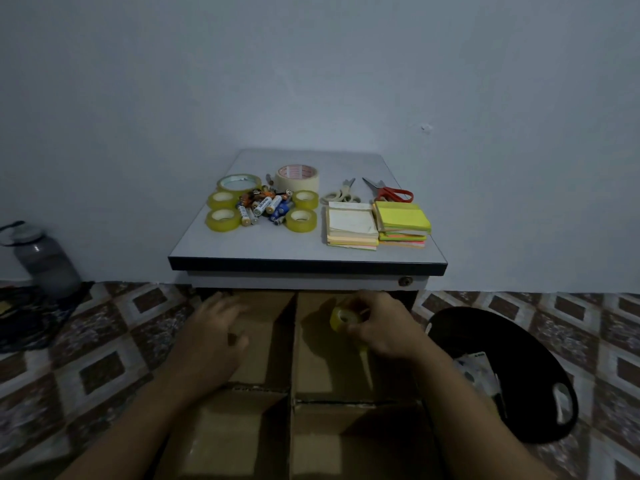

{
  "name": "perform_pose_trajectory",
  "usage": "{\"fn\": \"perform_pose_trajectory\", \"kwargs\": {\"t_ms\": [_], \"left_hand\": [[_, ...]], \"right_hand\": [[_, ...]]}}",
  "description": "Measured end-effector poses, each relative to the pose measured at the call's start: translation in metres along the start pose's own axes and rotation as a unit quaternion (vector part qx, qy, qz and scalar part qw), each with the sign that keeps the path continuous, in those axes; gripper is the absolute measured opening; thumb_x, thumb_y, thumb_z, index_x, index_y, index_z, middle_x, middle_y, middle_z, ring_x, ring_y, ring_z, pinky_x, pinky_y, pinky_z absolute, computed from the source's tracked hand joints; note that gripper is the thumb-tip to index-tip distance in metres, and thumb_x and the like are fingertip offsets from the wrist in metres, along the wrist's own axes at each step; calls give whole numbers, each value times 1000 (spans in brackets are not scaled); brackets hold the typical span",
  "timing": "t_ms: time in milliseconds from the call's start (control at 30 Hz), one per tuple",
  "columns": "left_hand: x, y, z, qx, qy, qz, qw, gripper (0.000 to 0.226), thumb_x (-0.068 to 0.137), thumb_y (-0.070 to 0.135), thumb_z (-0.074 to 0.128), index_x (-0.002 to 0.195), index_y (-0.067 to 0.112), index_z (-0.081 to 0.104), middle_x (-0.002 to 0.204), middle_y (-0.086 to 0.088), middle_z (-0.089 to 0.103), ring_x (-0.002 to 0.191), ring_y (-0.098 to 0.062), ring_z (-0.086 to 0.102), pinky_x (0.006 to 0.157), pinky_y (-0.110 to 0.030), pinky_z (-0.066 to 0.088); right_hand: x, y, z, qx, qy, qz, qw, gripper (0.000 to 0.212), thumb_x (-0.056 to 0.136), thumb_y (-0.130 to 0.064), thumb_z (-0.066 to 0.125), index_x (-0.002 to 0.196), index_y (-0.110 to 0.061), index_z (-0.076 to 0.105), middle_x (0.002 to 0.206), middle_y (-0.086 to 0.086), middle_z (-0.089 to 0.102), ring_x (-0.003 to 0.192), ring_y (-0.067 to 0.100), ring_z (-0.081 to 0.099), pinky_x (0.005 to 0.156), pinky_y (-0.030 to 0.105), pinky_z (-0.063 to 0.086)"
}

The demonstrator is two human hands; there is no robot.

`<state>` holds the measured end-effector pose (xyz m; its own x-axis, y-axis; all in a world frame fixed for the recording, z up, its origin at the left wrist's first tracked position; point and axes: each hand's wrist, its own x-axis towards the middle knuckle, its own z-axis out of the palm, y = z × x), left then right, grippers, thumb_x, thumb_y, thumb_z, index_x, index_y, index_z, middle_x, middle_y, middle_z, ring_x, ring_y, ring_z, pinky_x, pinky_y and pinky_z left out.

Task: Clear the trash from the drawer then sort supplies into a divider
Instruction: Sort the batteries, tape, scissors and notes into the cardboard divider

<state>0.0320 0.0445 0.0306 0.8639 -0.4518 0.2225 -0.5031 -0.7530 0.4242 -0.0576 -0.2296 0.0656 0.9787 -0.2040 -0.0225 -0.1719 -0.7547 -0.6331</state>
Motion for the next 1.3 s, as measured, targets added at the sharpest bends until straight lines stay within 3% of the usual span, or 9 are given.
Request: {"fn": "perform_pose_trajectory", "kwargs": {"t_ms": [100,233,400,500,633,967,1100,1300], "left_hand": [[-4,-14,2,-19,-32,-17,999,48,91,25,64,138,23,54,155,5,36,149,-15,16,120,-34,14],[-4,-25,5,-82,-20,-12,996,45,91,27,66,135,27,56,155,11,34,148,-8,13,116,-26,7],[-5,-30,10,-107,-4,-6,994,40,88,33,65,127,31,61,148,18,37,145,-3,13,116,-27,8],[-6,-28,11,-113,3,-5,994,37,82,43,59,118,35,62,141,24,35,143,-1,12,116,-27,9],[-7,-27,12,-111,11,-2,994,27,89,28,69,110,42,60,139,27,35,143,0,12,118,-29,11],[-7,-24,11,-89,-11,-7,996,26,92,33,63,115,44,56,145,28,28,146,1,4,113,-21,7],[-8,-23,11,-86,-14,-10,996,23,93,31,62,113,42,55,148,25,29,141,6,2,111,-19,5],[-8,-22,10,-80,-21,-10,997,22,94,32,60,111,44,52,141,30,23,138,9,-1,110,-17,2]], "right_hand": [[13,3,17,2,-27,-4,1000,35,88,-28,70,122,-22,62,113,-3,65,98,12,62,76,20,52],[31,7,38,-20,-51,-5,998,36,88,-26,70,123,-22,62,117,-3,63,105,14,61,78,20,48],[43,15,57,-49,-66,-3,997,31,87,-30,71,117,-24,63,110,-5,66,94,10,62,68,13,43],[45,19,65,-59,-69,-3,996,35,84,-35,75,116,-26,63,109,-7,67,95,9,64,78,20,53],[46,22,69,-69,-68,-11,995,44,80,-38,77,120,-29,61,111,-9,66,98,8,63,86,25,54],[50,24,77,-125,-64,0,990,32,88,-33,69,118,-31,58,107,-7,64,89,9,63,81,30,57],[52,23,78,-132,-74,19,988,20,89,-33,67,108,-30,59,96,-7,63,79,7,63,76,29,57],[51,18,78,-153,-76,26,985,26,90,-34,66,115,-29,58,103,-7,62,86,9,62,79,28,57]]}}
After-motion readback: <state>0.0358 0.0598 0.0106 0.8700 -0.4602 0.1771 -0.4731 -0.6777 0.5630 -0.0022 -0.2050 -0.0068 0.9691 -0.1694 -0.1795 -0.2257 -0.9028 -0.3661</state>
